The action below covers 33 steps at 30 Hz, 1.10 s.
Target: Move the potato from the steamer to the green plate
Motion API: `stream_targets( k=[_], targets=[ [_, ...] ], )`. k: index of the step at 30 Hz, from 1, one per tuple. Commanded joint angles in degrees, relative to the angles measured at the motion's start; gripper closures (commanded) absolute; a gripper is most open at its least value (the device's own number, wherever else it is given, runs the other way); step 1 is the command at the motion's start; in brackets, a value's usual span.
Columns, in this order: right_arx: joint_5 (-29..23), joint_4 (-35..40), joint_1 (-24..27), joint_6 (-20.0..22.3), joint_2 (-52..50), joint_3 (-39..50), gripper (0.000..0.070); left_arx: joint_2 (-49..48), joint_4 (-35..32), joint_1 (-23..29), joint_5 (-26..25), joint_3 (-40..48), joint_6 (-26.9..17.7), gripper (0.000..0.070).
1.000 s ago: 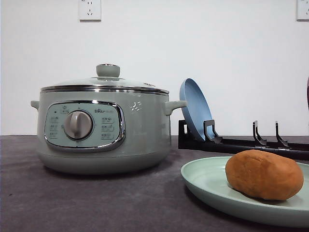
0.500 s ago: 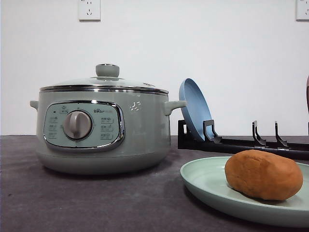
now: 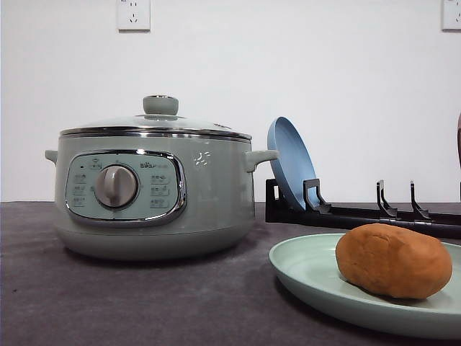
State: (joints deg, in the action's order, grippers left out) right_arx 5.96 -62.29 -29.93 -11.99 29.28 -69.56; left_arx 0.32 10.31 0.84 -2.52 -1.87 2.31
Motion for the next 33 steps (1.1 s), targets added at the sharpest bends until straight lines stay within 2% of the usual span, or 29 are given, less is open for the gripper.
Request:
stream_targets(
  k=[1, 30, 33],
  targets=[
    [-0.02, 0.61, -0.26, 0.44, 0.2, -0.96, 0.0685, -0.13, 0.49, -0.11, -0.15, 1.18, -0.11, 0.07],
    [-0.02, 0.65, -0.26, 0.44, 0.18, -0.96, 0.0685, -0.13, 0.42, -0.11, -0.02, 1.18, -0.15, 0.07],
    [-2.15, 0.88, 1.04, 0.86, -0.01, -0.92, 0.0685, -0.13, 0.42, -0.11, -0.02, 1.18, -0.15, 0.07]
  ],
)
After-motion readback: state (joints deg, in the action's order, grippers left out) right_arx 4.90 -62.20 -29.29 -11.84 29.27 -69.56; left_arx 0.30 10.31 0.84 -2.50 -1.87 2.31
